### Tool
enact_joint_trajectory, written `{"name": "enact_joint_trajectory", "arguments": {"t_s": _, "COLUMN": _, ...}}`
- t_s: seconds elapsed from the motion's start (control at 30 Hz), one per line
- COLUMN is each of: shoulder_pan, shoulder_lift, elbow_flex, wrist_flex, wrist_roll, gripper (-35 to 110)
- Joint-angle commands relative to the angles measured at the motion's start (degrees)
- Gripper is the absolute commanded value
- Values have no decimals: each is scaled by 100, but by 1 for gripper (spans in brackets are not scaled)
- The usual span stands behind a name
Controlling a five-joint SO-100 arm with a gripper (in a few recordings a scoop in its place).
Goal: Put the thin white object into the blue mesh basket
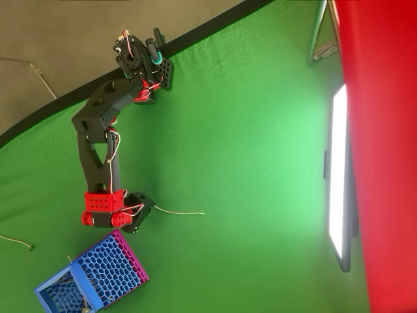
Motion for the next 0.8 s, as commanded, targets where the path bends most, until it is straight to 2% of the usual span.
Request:
{"name": "enact_joint_trajectory", "arguments": {"t_s": 0.0, "shoulder_pan": -79, "shoulder_lift": -18, "elbow_flex": -264, "wrist_flex": 18, "wrist_roll": 26, "gripper": 11}}
{"name": "enact_joint_trajectory", "arguments": {"t_s": 0.77, "shoulder_pan": -18, "shoulder_lift": -316, "elbow_flex": -237, "wrist_flex": 18, "wrist_roll": 114, "gripper": 12}}
